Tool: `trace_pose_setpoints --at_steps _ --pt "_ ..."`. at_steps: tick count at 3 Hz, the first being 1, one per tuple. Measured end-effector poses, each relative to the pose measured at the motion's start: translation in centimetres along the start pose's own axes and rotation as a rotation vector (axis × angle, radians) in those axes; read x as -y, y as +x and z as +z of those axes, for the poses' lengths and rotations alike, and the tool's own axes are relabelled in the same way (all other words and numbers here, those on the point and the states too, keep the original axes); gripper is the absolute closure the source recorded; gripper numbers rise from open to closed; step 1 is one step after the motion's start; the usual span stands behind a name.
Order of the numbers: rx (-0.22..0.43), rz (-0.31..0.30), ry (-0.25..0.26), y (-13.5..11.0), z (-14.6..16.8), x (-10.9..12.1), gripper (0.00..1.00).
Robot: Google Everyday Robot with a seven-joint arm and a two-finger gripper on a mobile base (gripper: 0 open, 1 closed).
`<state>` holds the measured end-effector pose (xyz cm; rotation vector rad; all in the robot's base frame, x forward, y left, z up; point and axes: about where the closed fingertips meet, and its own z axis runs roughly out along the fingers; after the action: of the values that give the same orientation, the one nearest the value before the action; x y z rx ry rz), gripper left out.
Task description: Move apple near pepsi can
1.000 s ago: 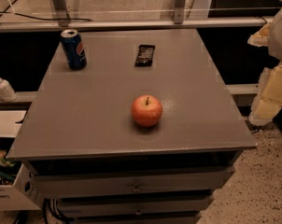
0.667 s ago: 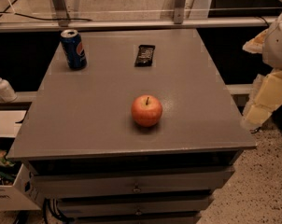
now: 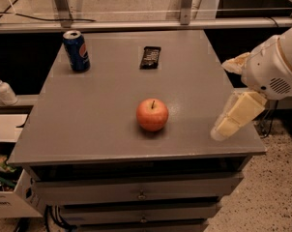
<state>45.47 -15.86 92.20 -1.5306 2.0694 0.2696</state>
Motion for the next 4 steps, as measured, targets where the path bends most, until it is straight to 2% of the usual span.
trace_pose_setpoints --at_steps 2,4 --pt "0.236 0.036 -0.038 -2.9 5.9 -1.3 0.0" --pt "0.363 0.041 -0.076 -4.8 11.8 -3.2 0.0"
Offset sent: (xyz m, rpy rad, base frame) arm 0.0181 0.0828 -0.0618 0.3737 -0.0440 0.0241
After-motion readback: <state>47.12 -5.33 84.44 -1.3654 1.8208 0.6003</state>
